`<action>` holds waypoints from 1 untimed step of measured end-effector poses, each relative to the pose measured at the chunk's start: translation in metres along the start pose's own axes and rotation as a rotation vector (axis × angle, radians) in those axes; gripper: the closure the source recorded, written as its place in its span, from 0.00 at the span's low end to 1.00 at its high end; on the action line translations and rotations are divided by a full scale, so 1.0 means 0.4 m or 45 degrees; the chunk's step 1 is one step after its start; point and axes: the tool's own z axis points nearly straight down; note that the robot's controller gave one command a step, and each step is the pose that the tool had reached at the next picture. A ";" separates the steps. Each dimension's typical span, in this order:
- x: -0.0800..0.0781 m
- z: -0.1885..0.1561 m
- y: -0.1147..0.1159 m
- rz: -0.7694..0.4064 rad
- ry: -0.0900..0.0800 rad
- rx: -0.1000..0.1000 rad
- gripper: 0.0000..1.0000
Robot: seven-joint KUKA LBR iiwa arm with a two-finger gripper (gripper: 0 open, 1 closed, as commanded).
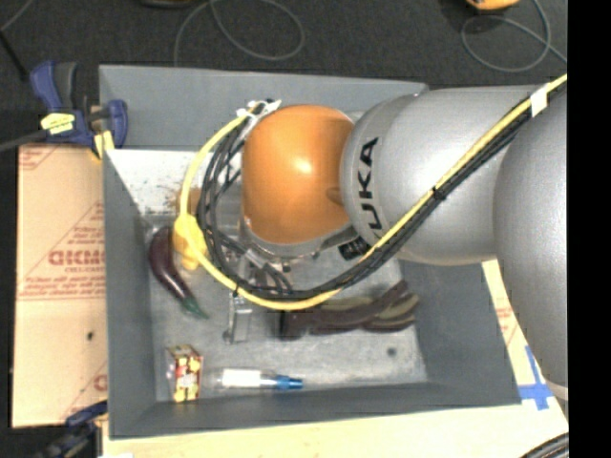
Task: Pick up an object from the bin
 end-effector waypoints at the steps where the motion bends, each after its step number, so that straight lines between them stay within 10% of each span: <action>1: -0.004 -0.011 -0.002 0.005 -0.010 -0.002 0.00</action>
Offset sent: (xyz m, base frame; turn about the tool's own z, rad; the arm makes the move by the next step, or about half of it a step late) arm 0.0104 -0.1179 -0.0552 -0.1282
